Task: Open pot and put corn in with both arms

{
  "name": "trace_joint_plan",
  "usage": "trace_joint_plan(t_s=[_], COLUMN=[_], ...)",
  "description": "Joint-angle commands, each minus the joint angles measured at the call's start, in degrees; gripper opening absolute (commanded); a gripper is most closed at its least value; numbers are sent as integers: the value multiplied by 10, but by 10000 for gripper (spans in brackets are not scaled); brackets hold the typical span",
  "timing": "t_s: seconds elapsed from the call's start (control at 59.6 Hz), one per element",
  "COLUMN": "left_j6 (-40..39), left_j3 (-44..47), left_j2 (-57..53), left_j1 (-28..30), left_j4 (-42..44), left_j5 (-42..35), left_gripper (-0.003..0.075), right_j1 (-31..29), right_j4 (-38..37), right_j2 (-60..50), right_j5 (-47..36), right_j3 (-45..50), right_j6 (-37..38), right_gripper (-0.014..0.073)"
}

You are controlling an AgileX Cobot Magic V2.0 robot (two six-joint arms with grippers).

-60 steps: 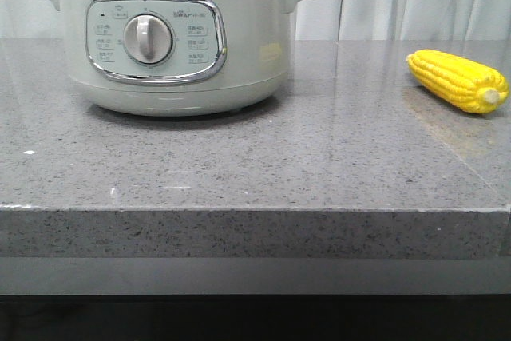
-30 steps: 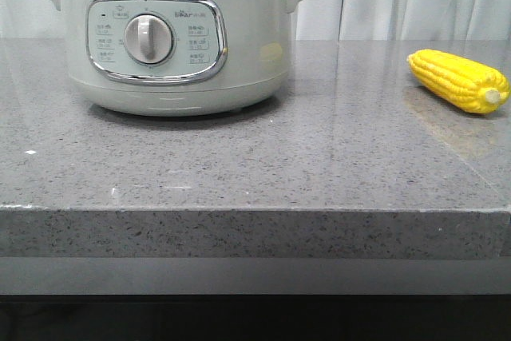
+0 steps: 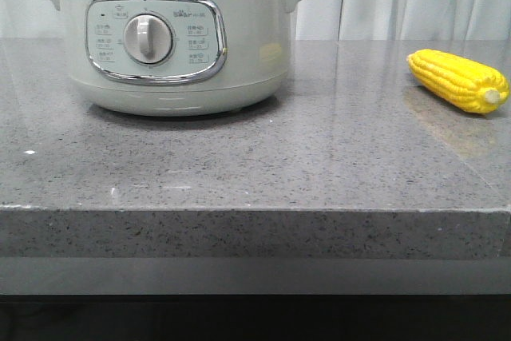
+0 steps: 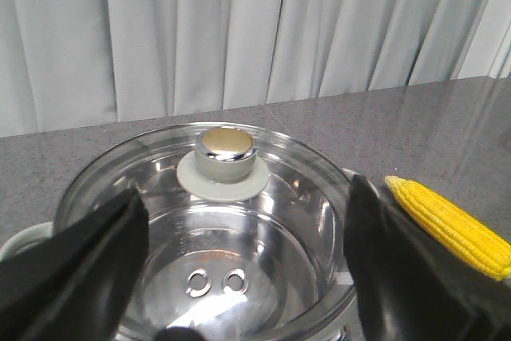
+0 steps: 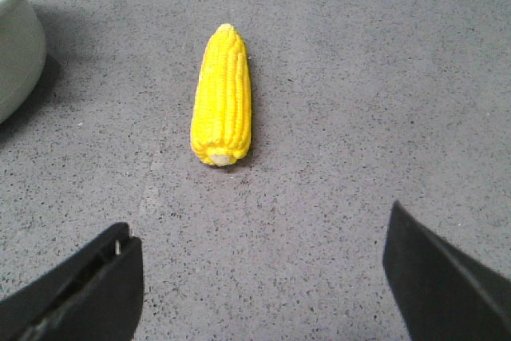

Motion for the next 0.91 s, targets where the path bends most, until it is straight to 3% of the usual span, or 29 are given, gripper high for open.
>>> trace_joint_plan(t_s=[0.0,0.537,0.889], left_j6=[0,0,0], left_j3=[-53,-260,-286], left_j2=[38,257,315], left_j1=[-12,5,13], left_j4=[-5,0,-1], left_j5=[-57,-61,-62], left_gripper=[512,512,512], right_j1=[-4,-4,-4], right_j4=[-6,-6,-6], right_j2=[5,5,5], right_j5=[-40,-43,-43], right_j3=[-19,-19,-19], right_j6=[-5,-5,-5], right_gripper=[625,625,625])
